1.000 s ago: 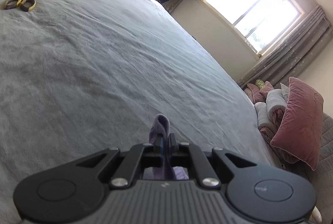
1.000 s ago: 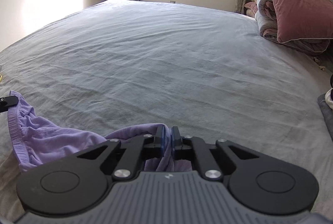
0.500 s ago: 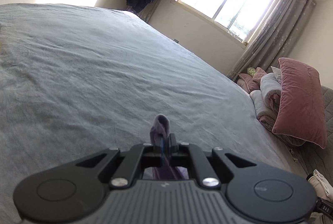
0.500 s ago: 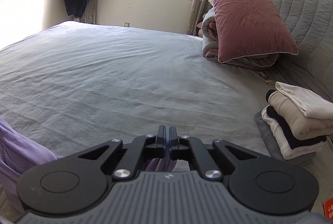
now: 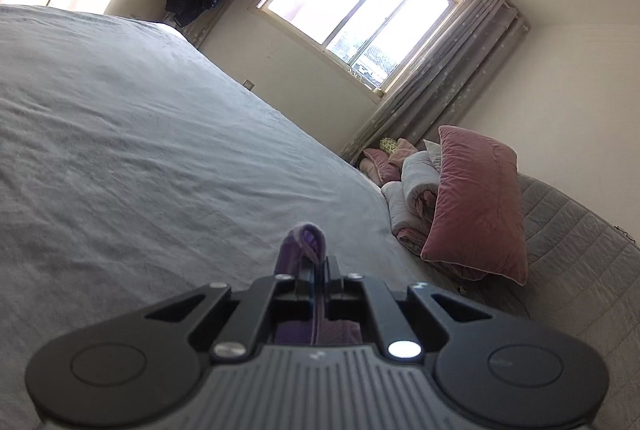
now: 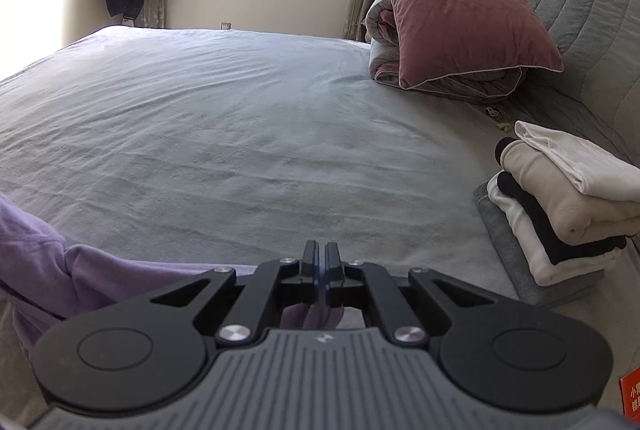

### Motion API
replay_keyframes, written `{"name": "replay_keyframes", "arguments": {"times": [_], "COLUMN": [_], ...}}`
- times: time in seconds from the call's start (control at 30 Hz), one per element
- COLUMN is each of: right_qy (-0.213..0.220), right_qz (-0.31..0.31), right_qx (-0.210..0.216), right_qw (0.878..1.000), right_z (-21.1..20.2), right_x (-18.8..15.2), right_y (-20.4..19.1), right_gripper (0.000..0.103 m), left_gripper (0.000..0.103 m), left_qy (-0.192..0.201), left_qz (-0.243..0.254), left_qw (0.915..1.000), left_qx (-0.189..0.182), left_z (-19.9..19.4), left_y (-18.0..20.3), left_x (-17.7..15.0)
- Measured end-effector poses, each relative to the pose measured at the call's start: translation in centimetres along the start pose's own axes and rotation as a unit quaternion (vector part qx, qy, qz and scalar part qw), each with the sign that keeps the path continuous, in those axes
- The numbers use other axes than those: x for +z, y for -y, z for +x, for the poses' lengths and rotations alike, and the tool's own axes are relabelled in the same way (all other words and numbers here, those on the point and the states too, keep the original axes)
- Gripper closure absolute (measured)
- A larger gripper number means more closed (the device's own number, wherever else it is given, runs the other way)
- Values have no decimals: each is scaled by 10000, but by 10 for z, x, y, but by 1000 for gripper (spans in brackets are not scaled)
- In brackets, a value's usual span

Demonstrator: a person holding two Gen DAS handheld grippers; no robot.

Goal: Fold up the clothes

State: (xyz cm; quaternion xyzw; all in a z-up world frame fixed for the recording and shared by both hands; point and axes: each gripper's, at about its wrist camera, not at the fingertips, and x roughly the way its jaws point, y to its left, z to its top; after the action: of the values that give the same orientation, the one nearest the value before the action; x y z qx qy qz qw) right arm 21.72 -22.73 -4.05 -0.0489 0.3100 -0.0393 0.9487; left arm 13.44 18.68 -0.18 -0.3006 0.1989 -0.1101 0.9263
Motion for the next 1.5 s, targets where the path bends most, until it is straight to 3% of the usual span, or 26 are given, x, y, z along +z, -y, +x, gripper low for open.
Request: {"name": "replay_keyframes", "arguments": {"times": [0.13,0.3,0.5,0.6,0.77,0.83,0.93,1.0,1.03,1.07,1.1,1.23,1.5], "right_qy": [-184,-73,164,80,-278,-358,-438,-473,-480,-492,-504,-605,-1199], "right_qz": [194,164,-178,-448,-688,-757,-904,-1064,-1121,-1137,-1131,-1068,-532], "right_qx": [48,249,617,750,1123,1197,1321,1414,1455,1491,1532,1549,1457], "right_qw": [9996,9995,9978,9961,9909,9893,9861,9831,9818,9810,9804,9803,9806], "right_z": [1,-35,-107,-130,-139,-135,-126,-119,-115,-109,-102,-66,14], "right_x": [-11,-23,-41,-54,-75,-75,-66,-59,-57,-53,-50,-40,-31], "right_y": [7,8,1,-9,-26,-34,-50,-64,-71,-77,-83,-104,-119], "right_gripper": [101,101,103,103,103,103,90,88,80,64,58,57,57], "left_gripper": [99,99,99,99,99,99,99,99,99,99,99,99,99], "left_qy": [-205,-345,17,246,231,208,152,60,-17,-38,-58,-181,-298], "left_qz": [-76,-320,-536,-407,-746,-870,-995,-1112,-1220,-1268,-1315,-1398,-1633], "left_qw": [9995,9969,9934,9864,9777,9739,9718,9701,9694,9703,9712,9718,9705], "left_qx": [238,636,1018,1576,1948,2085,2131,2157,2129,2058,1985,1893,1752], "left_z": [-18,-27,-39,-45,-45,-42,-39,-38,-37,-38,-39,-41,-38], "left_y": [-25,-60,-78,-78,-98,-109,-127,-141,-147,-150,-153,-163,-173], "left_x": [-12,-8,19,34,32,24,9,0,-1,-1,-1,-1,1]}}
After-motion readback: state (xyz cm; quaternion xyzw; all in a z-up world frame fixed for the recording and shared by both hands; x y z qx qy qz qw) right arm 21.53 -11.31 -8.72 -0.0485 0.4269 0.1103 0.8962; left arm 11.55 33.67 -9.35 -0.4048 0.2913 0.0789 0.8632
